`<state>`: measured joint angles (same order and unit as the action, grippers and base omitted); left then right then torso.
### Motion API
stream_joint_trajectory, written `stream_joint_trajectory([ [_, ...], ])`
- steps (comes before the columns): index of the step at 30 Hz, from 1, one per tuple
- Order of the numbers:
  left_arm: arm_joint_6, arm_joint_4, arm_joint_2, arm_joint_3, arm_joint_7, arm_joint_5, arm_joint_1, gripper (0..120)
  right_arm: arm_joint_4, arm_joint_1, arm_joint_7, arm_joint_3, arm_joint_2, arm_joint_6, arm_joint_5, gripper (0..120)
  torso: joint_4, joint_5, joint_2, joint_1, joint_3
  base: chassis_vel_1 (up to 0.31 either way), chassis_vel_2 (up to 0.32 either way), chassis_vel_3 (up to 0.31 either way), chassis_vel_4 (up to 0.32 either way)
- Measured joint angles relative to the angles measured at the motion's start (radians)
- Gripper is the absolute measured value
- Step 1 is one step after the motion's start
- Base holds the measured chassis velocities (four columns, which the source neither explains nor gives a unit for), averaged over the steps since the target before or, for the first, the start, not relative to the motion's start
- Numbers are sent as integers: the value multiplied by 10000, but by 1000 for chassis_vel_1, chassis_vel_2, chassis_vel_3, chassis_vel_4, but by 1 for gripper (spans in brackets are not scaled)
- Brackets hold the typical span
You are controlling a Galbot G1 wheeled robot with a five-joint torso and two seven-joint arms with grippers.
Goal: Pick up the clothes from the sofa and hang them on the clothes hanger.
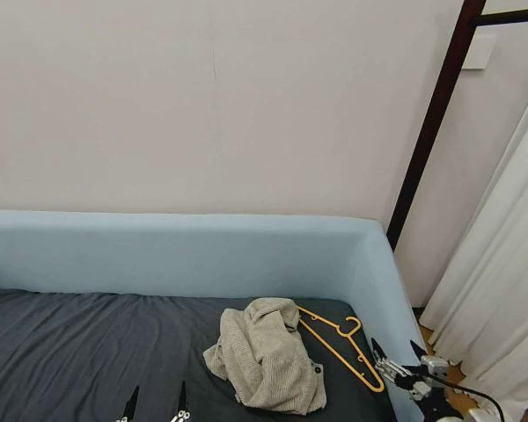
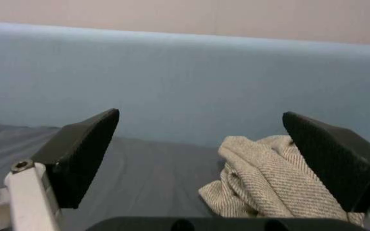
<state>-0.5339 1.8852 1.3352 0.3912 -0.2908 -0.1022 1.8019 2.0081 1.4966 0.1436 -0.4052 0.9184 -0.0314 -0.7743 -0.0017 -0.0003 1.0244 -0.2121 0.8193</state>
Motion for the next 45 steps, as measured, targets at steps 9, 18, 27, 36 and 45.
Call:
stream_joint_trajectory([
  [9, -172, -88, -30, 214, 24, 56, 211, 100, -1957, -4304, 311, 3769, -964, -1723, -1784, 100, 4, -2, 0, 0, 1, 0, 0, 0, 0],
  [18, -387, -267, 273, 256, 12, 225, 298, 100, -3880, -6970, 1482, 5732, 322, -4407, -3281, 100, 4, 1, 0, -1, 1, 0, 0, 0, 0],
  [27, -491, -308, 308, 363, -20, 87, 371, 100, -5077, -7681, 1792, 6132, 1506, -4928, -3594, 100, 2, 2, -1, -1, 1, 0, 0, 0, 0],
  [36, -506, -244, 393, 381, -58, -84, 309, 100, -5716, -7371, 1426, 6044, 1976, -5268, -3001, 79, 1, 0, 0, 1, 0, 0, 0, 0, 0],
  [45, -611, -186, 389, 411, -29, -102, 309, 100, -5502, -7090, 1505, 5908, 2133, -4859, -2929, 34, 1, 1, 0, 1, 0, 0, 0, 0, 0],
])
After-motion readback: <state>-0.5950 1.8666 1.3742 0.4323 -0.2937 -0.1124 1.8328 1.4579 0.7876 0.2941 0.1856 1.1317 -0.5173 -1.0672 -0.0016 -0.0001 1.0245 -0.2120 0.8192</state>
